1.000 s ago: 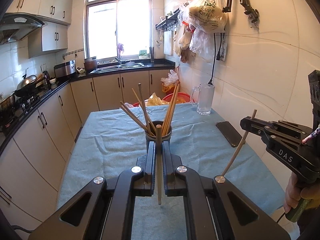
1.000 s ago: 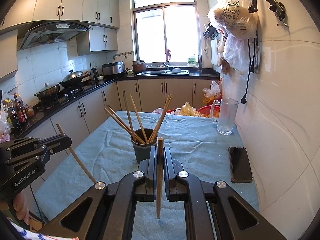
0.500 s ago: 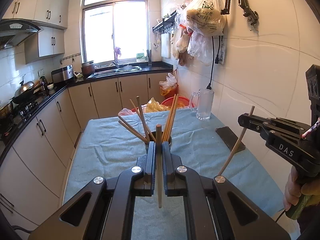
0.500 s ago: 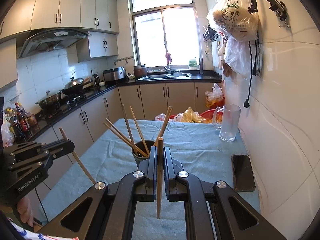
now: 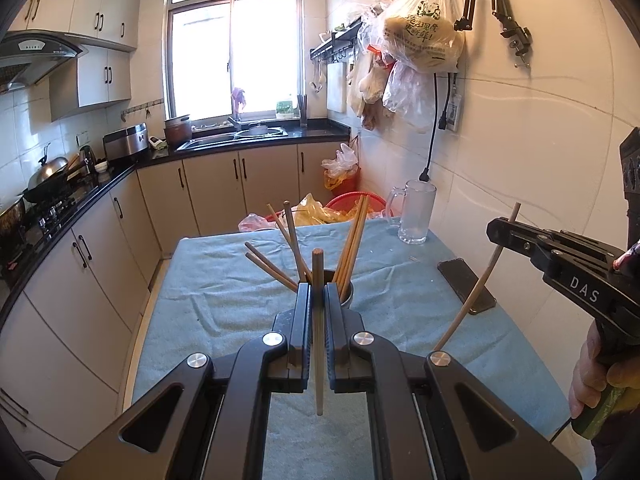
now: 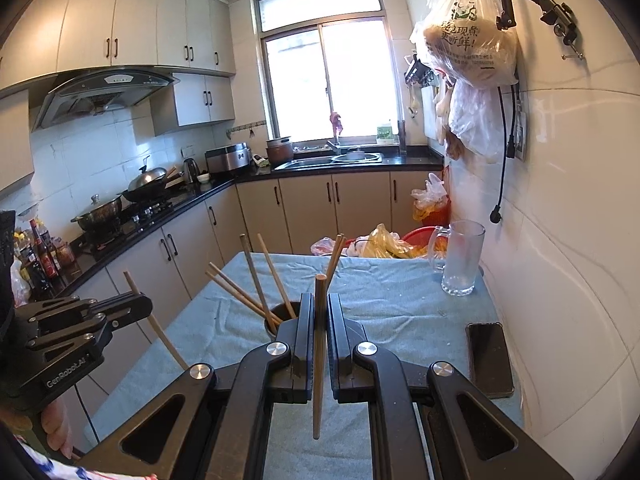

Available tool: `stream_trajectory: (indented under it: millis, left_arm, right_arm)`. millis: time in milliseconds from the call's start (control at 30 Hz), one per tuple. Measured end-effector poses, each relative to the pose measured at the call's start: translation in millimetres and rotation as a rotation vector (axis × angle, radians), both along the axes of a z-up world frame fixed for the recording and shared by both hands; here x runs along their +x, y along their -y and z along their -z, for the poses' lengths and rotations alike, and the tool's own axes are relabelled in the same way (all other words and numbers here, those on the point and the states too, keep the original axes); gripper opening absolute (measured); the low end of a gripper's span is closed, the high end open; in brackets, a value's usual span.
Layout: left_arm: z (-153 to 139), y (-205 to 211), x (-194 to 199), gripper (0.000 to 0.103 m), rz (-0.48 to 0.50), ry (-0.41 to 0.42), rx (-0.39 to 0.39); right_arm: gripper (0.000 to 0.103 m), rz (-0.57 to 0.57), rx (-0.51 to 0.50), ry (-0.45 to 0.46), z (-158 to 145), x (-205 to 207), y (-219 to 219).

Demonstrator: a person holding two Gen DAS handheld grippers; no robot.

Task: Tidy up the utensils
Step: 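Move both tools over the black cup, lowering the held chopsticks above it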

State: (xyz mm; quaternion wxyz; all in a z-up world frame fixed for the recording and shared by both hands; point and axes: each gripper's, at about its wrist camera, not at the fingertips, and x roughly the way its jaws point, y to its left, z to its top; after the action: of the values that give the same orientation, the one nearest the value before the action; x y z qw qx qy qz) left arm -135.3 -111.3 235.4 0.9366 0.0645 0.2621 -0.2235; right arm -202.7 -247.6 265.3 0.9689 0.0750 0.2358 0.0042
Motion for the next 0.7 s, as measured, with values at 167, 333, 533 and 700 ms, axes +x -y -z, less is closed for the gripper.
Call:
stream_trajectory:
  millis: [167, 333, 533, 700]
  left_arm:
    - [-2.3, -4.8, 1.0, 0.006, -0.002, 0.003, -0.003]
    - [-3.6, -5.9, 2.1, 0.006, -0.003, 0.002, -0.002]
    - [-10.6, -13.4, 0.7, 0.006, 0.005, 0.014, -0.016]
    - [-16.4, -15.5, 2.0, 0.006, 0.013, 0.024, -0.022]
  right_arm:
    - [0.006, -0.003, 0.046, 0.004, -1.6, 5.0, 5.1]
    - [0.006, -0.005, 0.071, 0.016, -1.8, 6.7, 7.0]
    - [0.006, -0.001, 0.074, 0.026, -7.9, 9.0, 7.4]
    - [0.006, 0.0, 0.075, 0.03, -10.6, 12.1, 7.5]
